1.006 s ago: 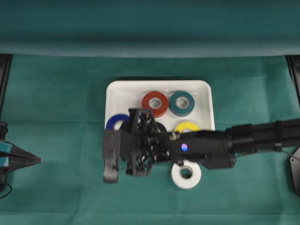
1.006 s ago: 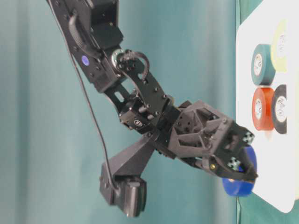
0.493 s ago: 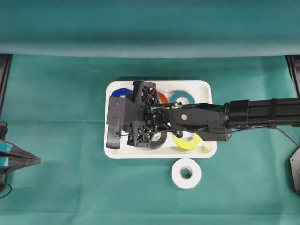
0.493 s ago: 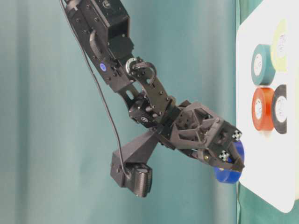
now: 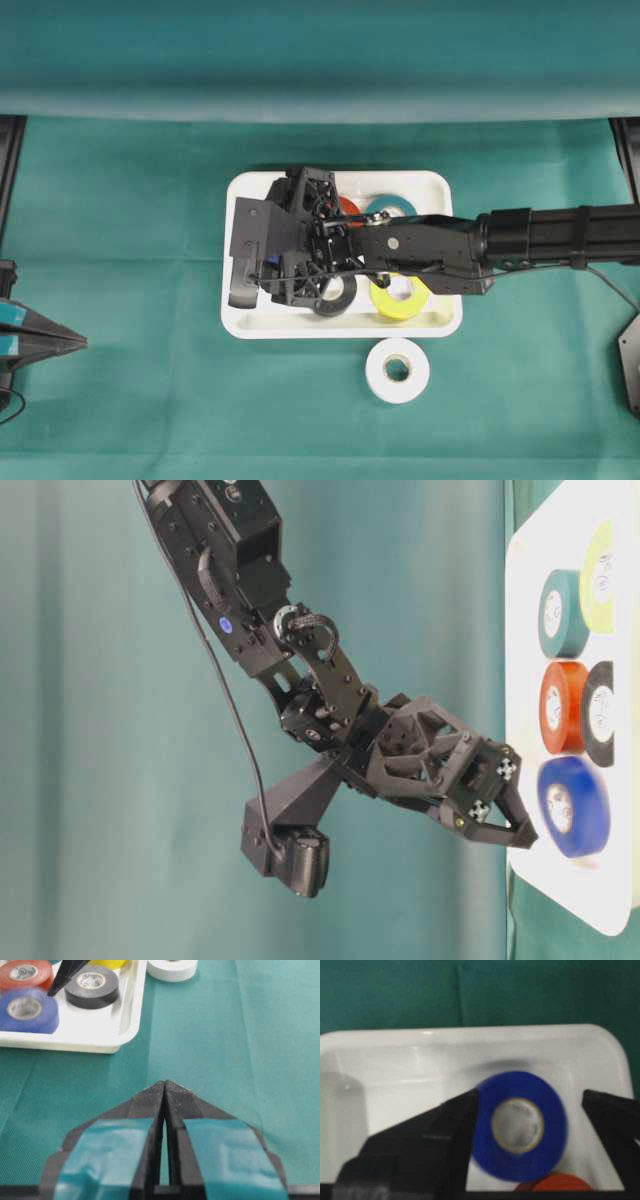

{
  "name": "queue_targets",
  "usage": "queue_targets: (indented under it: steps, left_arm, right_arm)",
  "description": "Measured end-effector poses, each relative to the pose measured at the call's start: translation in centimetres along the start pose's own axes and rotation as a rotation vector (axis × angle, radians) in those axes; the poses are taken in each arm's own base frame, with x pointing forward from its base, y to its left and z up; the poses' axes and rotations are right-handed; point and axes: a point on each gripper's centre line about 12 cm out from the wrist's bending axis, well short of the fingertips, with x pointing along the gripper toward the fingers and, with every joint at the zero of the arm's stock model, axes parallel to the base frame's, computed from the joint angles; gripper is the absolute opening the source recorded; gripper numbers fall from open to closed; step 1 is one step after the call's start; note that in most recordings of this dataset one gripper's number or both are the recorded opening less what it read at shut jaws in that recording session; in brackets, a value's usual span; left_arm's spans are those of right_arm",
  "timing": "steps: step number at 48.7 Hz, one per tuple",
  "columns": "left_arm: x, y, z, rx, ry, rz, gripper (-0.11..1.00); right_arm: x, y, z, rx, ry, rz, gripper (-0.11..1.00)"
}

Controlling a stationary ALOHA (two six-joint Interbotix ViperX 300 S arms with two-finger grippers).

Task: Put the tape into the white case with the right arm.
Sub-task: 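Release the blue roll and withdraw the open right gripper right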

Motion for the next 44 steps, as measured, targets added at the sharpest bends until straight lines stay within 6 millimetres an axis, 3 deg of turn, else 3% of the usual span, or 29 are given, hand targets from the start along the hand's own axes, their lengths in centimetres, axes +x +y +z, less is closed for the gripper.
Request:
queue_targets:
  steps: [17,29,44]
  left_arm:
    - [0.0,0.0,0.0,-0.002,0.002,0.0,0.0]
    - [0.0,0.1,-0.6,-0.002,-0.005,0.002,0.0]
    - [0.1,0.0,-0.6,-0.002,-0.008,0.0,0.0]
  right_arm:
    - [-0.4,0.2,-2.8,-0.012,0.063,0.006,0.55]
    - [-4.9,-0.6,-5.0,-0.011,0.071,0.009,0.55]
    - [-10.0,-1.0,-9.3,-0.006,0.094,0.018,0.54]
